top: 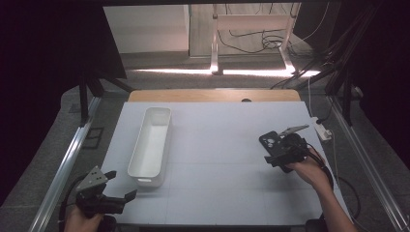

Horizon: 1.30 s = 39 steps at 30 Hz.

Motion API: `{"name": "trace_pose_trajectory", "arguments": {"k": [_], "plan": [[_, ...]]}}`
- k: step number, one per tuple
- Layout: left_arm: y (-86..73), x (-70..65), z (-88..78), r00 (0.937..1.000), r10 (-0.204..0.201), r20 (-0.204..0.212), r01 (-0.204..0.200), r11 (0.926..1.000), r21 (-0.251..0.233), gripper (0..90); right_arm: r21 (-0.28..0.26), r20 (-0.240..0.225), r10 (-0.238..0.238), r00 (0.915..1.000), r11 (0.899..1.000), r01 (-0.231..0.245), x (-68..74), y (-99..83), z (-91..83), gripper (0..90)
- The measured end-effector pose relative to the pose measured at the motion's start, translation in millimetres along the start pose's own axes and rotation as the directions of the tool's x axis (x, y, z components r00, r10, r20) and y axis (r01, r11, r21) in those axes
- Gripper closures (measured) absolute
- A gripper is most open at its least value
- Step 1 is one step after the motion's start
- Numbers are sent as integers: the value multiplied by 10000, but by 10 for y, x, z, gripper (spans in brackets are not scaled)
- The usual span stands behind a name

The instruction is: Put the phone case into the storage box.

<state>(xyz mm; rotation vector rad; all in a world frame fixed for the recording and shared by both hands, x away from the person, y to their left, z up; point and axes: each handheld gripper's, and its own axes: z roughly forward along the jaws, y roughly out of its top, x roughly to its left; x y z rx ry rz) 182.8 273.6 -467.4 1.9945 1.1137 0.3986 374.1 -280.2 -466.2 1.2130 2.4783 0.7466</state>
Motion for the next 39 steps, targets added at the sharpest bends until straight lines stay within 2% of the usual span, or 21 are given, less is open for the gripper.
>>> {"name": "trace_pose_trajectory", "arguments": {"k": [10,20,23,28,39], "plan": [[5,-7,11,10000,26,4,-26,10000,90,10,-103,294,478,9984,9988,-475,-245,-33,-3,0],[9,-10,15,10000,77,-38,-77,9999,147,12,-109,486,852,9952,9963,-847,-408,-71,-20,0],[10,-11,18,9999,89,-52,-88,9998,168,12,-169,484,953,9943,9954,-946,-435,-76,-22,0],[11,-9,19,10000,81,-50,-80,9998,183,13,-95,431,839,9955,9965,-836,-428,-81,27,0],[9,-11,18,9999,97,-57,-96,9998,179,13,572,349,695,9970,9958,-715,-414,-170,247,0]]}}
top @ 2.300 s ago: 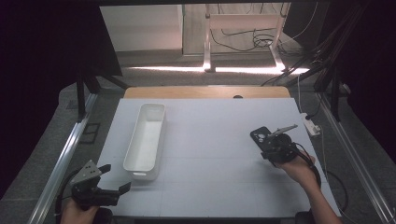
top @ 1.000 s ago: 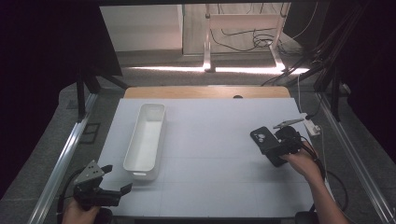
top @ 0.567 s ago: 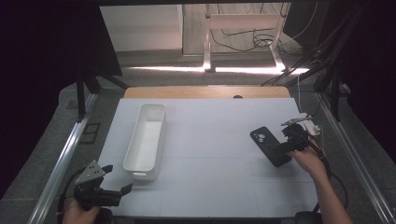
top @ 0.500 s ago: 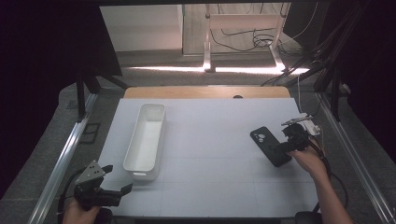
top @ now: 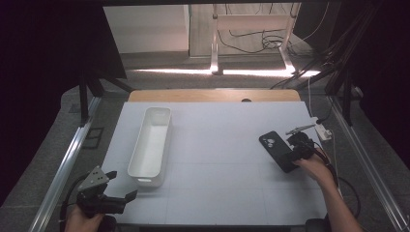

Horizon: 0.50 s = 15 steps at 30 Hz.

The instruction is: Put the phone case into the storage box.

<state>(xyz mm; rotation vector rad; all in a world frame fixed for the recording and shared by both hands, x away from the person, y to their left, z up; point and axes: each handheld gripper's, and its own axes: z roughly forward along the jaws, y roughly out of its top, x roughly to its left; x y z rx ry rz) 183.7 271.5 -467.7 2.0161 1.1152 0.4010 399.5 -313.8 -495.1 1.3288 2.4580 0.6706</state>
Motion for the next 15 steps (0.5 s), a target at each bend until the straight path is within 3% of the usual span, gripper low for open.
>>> {"name": "trace_pose_trajectory", "arguments": {"k": [10,15], "plan": [[1,-2,2,10000,24,-4,-24,10000,25,13,676,160,-243,9996,9974,232,18,-73,142,0],[3,-6,5,10000,18,-45,-17,10000,67,13,672,192,-207,9996,9975,193,24,-78,145,0]]}}
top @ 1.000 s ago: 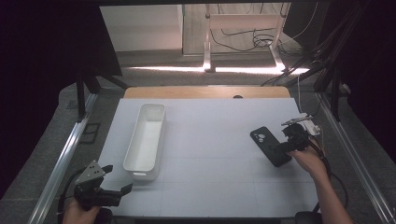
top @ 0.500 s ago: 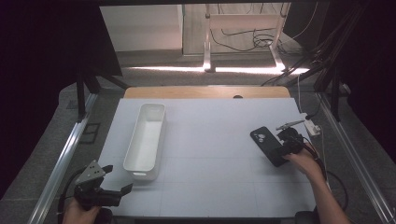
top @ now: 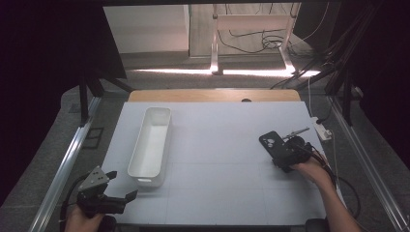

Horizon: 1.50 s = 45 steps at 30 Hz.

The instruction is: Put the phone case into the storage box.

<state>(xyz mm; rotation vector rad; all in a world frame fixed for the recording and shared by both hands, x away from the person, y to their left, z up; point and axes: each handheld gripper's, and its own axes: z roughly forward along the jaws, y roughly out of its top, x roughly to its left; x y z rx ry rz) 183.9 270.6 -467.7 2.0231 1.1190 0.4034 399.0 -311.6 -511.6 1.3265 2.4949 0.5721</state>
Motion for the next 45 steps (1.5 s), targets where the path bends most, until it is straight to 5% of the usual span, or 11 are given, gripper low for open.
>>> {"name": "trace_pose_trajectory", "arguments": {"k": [20,28,33,45], "plan": [[11,-27,15,9993,119,-363,-112,9997,194,8,581,82,152,9999,9982,-157,48,62,-76,143],[14,-28,1,9995,106,-311,-105,9999,50,0,-170,29,188,9998,9997,-188,75,51,-195,145],[57,-63,-2,9998,18,184,-13,9996,-289,0,-710,-175,150,9997,9973,-162,131,57,-288,146],[219,-201,96,9957,767,524,-738,9957,-563,0,-1538,-641,-82,9979,9881,-17,231,58,-443,147]]}}
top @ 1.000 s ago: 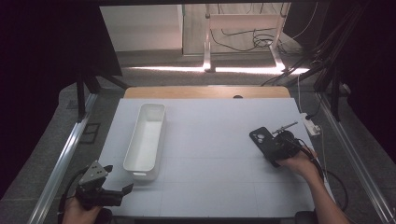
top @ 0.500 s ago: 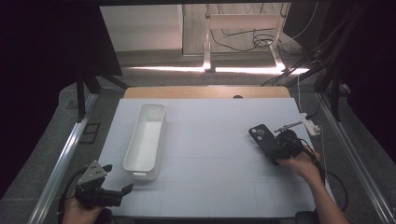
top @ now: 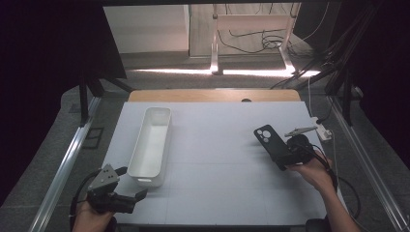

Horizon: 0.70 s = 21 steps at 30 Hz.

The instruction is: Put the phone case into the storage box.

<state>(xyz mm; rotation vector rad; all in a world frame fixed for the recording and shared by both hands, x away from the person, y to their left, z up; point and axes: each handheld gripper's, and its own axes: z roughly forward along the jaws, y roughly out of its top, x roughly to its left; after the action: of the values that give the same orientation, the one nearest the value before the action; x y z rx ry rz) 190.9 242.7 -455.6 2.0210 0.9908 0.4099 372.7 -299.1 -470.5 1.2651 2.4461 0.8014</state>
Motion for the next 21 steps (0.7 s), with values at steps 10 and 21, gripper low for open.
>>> {"name": "trace_pose_trajectory", "arguments": {"k": [10,21], "plan": [[156,22,121,9992,12,411,-9,10000,-75,0,-555,-569,-462,9973,9975,430,144,40,-104,148],[392,49,327,9940,343,1034,-299,9986,-435,0,-1122,-1091,-931,9897,9904,808,273,67,-191,147]]}}
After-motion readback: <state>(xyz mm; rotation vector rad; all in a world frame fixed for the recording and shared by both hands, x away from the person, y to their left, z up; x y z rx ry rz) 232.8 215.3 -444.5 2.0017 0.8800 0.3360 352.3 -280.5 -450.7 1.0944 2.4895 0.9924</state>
